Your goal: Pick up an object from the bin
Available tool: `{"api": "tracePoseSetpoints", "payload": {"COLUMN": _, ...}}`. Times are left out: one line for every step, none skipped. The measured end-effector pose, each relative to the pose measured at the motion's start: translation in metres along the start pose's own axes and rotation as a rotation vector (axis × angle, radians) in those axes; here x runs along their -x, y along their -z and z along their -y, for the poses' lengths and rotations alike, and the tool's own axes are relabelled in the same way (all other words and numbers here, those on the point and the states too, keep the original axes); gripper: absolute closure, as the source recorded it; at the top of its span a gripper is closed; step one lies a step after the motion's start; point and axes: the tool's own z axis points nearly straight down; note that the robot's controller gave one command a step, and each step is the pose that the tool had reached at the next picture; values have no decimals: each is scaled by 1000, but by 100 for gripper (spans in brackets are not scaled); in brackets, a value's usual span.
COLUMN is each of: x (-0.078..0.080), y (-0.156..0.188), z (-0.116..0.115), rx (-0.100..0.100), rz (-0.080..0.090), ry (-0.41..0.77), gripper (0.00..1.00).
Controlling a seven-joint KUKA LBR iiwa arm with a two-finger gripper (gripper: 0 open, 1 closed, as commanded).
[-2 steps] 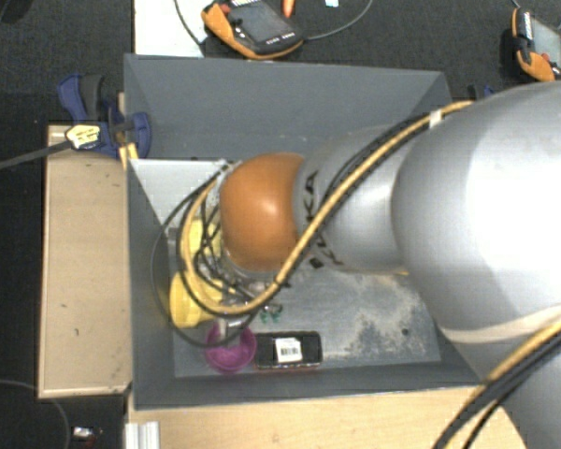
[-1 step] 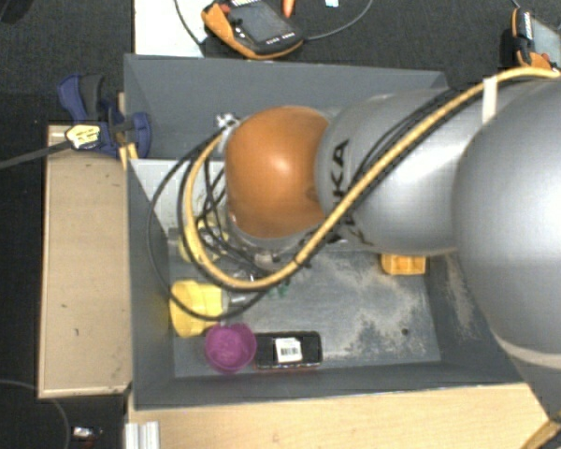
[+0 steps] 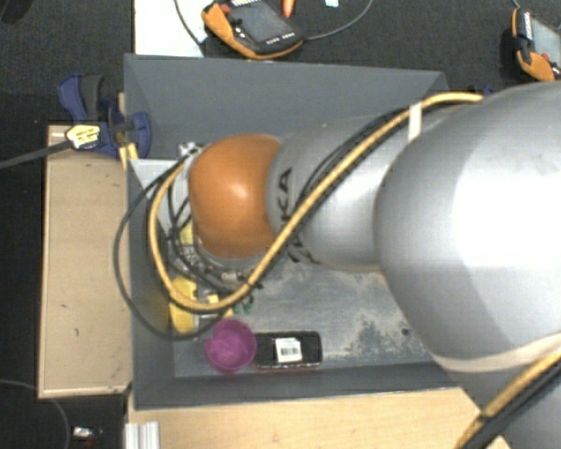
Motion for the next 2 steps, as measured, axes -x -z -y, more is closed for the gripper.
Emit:
{"api": "tracePoseSetpoints", "payload": {"x": 5, "y": -29, "z": 24, "rx": 1, "rz": 20, "ry": 53, "gripper": 0}}
{"api": "tracePoseSetpoints", "payload": {"x": 13, "y": -29, "z": 26, "rx": 3, "rz": 11, "ry": 52, "gripper": 100}}
